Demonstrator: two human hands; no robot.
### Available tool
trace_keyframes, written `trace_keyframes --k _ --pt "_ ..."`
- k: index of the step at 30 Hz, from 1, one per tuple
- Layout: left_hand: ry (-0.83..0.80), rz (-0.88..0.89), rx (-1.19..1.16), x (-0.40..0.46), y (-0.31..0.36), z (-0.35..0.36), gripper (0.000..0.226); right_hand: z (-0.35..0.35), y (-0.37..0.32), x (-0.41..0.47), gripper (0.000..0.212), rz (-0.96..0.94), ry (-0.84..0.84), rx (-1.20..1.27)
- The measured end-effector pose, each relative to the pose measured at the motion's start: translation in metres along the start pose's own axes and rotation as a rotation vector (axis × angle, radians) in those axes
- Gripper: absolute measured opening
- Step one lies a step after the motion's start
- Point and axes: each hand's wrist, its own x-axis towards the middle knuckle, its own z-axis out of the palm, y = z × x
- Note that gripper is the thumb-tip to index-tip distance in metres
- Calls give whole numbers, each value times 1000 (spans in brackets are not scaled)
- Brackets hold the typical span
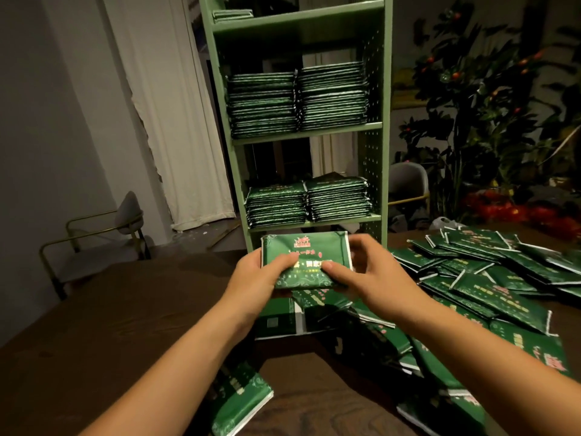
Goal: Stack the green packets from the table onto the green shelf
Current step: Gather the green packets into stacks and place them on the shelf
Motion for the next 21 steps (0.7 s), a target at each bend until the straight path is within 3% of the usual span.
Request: trace_keyframes --k 2,4,8,11,18,21 --pt "87 -42 -82 8 10 -1 12 -7 -7 3 47 -354 215 -469" --pt "146 -106 -122 12 20 -1 20 -11 -15 3 45 -704 279 -811" --pt "178 -215 -173 22 38 0 32 -6 -18 17 61 -871 190 -1268" --pt "138 -251 -191 28 52 1 27 -4 -18 32 61 -903 258 -1292" --pt "97 -210 -189 48 76 -6 18 -6 -32 68 39 -1033 324 -1298" --pt "46 -142 -264 57 79 -11 32 -6 -38 84 34 -1008 367 -1282"
